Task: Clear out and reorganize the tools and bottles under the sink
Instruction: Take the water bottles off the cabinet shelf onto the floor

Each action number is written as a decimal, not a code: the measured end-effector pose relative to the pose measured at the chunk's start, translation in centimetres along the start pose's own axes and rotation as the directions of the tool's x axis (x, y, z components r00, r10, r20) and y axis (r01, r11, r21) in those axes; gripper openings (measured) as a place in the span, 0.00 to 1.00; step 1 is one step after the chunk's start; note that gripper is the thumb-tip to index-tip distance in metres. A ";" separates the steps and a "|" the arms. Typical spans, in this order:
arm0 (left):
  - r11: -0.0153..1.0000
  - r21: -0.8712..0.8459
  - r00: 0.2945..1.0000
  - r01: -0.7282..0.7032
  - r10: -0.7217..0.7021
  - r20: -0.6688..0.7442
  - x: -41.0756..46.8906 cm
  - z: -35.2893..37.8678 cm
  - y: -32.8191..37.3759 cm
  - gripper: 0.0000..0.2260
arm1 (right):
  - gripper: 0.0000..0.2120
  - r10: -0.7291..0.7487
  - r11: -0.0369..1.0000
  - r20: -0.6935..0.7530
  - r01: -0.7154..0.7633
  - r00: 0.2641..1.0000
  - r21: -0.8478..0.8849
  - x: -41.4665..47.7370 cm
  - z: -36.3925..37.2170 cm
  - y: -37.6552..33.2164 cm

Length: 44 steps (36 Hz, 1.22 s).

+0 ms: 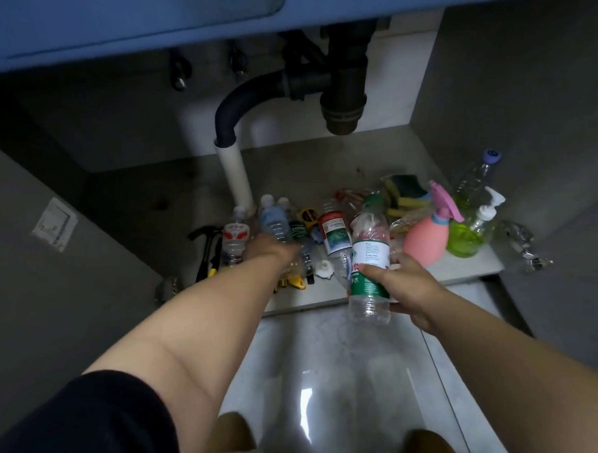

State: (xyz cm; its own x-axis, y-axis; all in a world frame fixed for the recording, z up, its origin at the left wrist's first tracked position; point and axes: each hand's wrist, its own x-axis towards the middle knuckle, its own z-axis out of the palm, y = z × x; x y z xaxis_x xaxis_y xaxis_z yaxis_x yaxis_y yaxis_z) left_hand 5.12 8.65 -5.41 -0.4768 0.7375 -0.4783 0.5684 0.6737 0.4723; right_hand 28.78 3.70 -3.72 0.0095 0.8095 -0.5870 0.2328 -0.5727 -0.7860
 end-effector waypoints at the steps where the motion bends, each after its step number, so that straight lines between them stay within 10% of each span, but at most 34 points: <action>1: 1.000 -0.001 1.000 0.007 -0.007 0.002 0.1 0.1 0.1 0.31 | 0.15 0.001 1.000 0.004 -0.001 1.000 -0.001 0.1 0.1 0.1; 13: 0.903 -0.392 0.979 -0.175 0.202 0.029 -8.3 0.8 -1.4 0.18 | 0.24 -0.067 0.943 0.090 0.093 0.994 -0.319 -4.3 -2.1 -1.9; 21: 0.934 -0.351 0.815 -0.070 0.257 0.520 -17.0 6.7 -2.4 0.22 | 0.25 0.058 0.844 0.059 -0.017 0.997 -0.537 -7.4 -12.5 1.3; 34: 0.973 -0.228 0.636 -0.022 0.189 0.748 -19.8 19.8 -1.7 0.13 | 0.28 0.223 0.910 -0.223 -0.285 0.949 -0.301 -4.4 -17.3 20.1; 44: 0.957 -0.271 0.664 -0.104 0.269 0.698 -17.3 28.2 0.0 0.38 | 0.30 0.052 0.804 -0.451 -0.305 0.891 -0.510 1.0 -17.6 23.5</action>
State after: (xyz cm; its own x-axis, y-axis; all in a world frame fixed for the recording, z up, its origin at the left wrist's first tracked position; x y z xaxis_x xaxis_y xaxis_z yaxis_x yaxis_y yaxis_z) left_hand 32.26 -5.45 -18.03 0.3047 0.6383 -0.7070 0.4122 0.5808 0.7020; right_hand 51.37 -6.68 -19.40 0.4593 0.7499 -0.4761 0.6802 -0.6416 -0.3544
